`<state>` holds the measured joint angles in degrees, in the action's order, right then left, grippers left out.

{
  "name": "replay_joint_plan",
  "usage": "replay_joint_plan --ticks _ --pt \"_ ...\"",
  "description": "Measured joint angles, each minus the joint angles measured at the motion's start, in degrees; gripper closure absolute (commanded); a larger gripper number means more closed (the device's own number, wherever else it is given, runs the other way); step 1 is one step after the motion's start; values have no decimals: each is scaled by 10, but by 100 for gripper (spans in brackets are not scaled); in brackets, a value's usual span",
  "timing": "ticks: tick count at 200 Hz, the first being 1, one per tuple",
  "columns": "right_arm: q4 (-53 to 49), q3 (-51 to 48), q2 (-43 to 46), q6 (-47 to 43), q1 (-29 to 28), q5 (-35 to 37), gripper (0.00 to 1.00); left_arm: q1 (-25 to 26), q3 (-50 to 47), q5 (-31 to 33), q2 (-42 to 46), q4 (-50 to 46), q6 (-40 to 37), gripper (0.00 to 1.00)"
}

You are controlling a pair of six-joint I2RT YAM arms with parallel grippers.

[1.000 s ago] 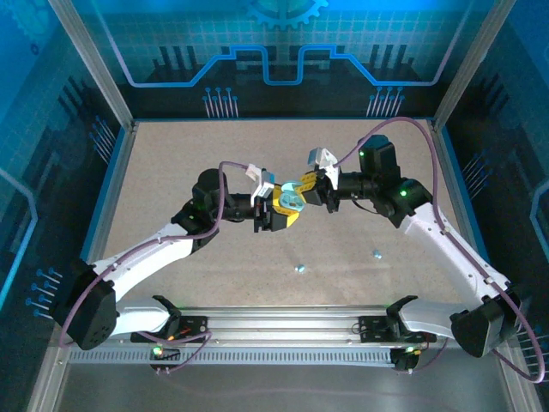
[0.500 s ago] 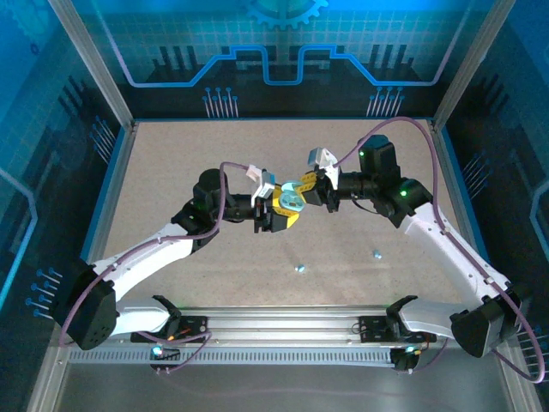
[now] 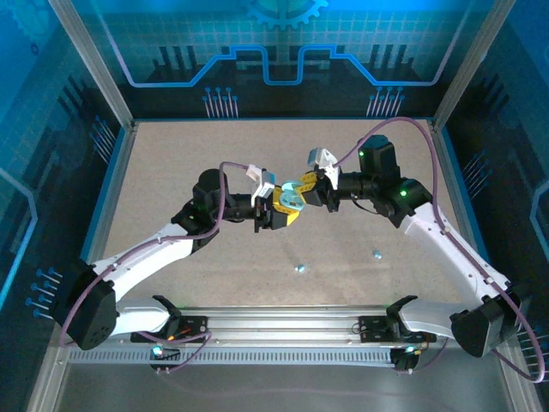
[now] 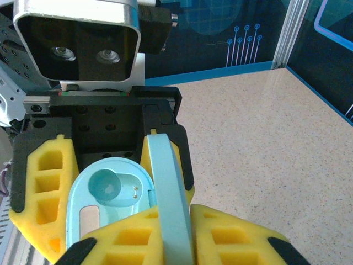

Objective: Insert wireless bluetooth earbuds into charging case

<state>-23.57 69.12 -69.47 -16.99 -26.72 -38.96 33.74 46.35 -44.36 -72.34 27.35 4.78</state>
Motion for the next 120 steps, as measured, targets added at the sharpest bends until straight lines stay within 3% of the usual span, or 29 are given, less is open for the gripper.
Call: replay_joint_plan --ticks 83,99,120 --pt "1 31 8 59 3 30 51 0 -12 44 0 35 13 69" --pt "-2 41 19 106 11 68 44 0 -23 61 0 57 23 70" --pt "-25 67 31 183 44 137 45 0 -42 90 1 87 33 71"
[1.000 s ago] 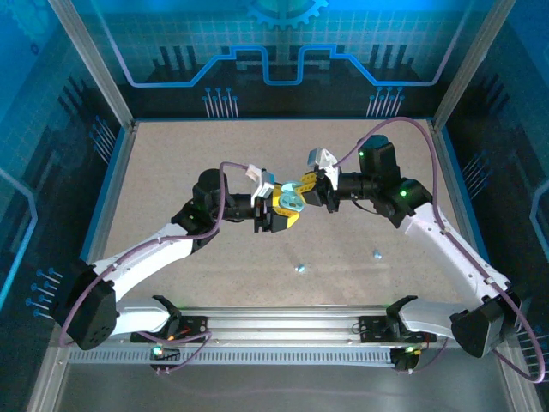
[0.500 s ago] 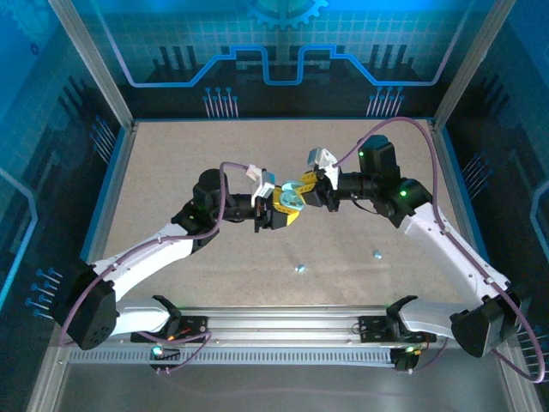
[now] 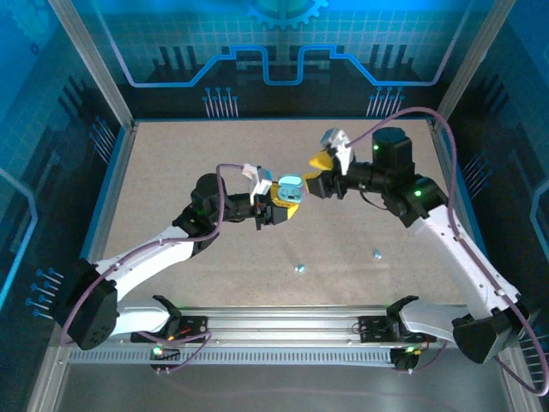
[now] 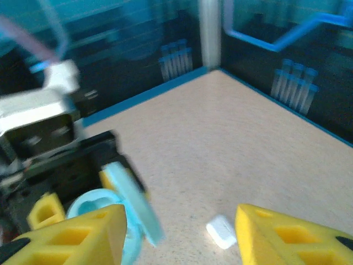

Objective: Insert wireless bluetooth earbuds into charging case

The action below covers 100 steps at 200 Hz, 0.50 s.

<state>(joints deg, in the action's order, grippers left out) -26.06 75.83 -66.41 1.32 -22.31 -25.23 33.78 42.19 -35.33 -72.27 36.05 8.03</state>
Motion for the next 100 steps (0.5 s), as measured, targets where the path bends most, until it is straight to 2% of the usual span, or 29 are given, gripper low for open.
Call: replay_joint_plan --ticks 24,44,67,100 --pt "-44 10 14 99 67 71 48 0 -23 37 6 21 8 71" --pt "-85 -20 26 186 120 116 50 0 -36 65 17 35 9 71" --pt "-128 -111 33 283 165 151 51 0 -45 88 30 48 9 71" --pt "-174 -257 33 365 189 191 55 0 -48 102 37 63 9 71"
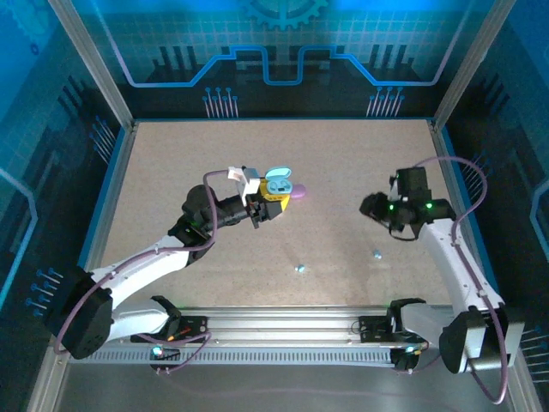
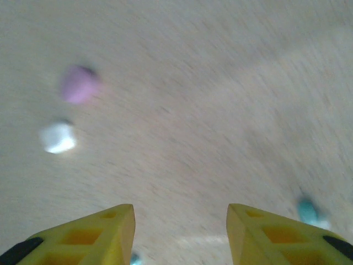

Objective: Insert wireless bluetooth earbuds into charging case

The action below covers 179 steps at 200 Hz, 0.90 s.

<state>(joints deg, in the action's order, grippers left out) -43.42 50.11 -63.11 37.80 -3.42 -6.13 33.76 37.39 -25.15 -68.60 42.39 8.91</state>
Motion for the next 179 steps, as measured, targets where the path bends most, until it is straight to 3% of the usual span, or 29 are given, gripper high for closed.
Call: replay_joint_plan --ticks 42,92,179 --pt "-17 -44 -50 -12 37 42 62 0 -1 1 0 0 0 71" --pt "2 -44 -157 -46 44 54 60 0 -1 1 0 0 0 71" --pt "40 -64 -218 -48 46 52 60 0 -1 1 0 0 0 71"
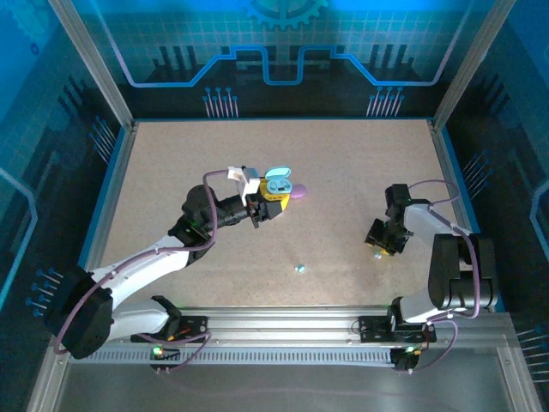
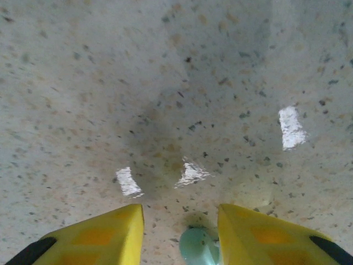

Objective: Insert wireless bluetooth earbuds into charging case

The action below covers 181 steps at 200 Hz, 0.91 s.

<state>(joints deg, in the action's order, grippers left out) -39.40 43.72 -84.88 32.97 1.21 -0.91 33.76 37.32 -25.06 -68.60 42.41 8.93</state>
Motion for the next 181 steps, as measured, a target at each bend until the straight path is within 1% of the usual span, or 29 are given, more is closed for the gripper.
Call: replay_joint_plan --ticks 52,106,181 --pt "0 -5 -1 18 -2 -1 62 0 0 0 0 0 0 71" --pt "-7 -6 7 37 -21 -1 65 0 0 0 0 0 0 71" --pt "-14 -12 16 70 -38 5 64 0 0 0 0 0 2 70"
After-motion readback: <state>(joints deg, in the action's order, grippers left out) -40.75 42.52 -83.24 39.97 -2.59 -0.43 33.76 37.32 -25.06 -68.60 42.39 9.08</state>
